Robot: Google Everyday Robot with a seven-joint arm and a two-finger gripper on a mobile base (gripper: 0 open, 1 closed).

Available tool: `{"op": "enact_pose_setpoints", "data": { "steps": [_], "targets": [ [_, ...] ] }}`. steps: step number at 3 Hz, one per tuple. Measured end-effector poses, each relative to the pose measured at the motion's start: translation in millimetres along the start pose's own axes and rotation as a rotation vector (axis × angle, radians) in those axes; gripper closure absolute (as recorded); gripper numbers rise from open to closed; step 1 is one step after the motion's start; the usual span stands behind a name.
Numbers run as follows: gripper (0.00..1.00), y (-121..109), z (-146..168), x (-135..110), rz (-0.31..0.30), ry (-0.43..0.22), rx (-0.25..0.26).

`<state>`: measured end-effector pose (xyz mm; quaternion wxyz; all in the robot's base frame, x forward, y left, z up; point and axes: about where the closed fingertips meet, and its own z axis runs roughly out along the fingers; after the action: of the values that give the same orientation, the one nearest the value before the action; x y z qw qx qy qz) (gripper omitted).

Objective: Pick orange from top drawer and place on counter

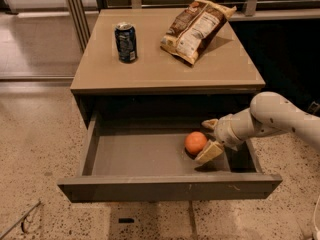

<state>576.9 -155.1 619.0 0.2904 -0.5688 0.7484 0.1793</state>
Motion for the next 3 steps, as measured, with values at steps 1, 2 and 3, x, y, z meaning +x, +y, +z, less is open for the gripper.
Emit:
{"op": "enact_pose_setpoints", "data": {
  "steps": [1,2,3],
  "targets": [
    [0.22,-4.4,13.4,-2.1,0.003,-0.007,-0.014],
    [0.41,-4.3,13.6,-2.2,0.003,-0.007,-0.014],
    [0.64,-4.2,13.5,-2.2,0.003,-0.007,-0.014]
  ]
}}
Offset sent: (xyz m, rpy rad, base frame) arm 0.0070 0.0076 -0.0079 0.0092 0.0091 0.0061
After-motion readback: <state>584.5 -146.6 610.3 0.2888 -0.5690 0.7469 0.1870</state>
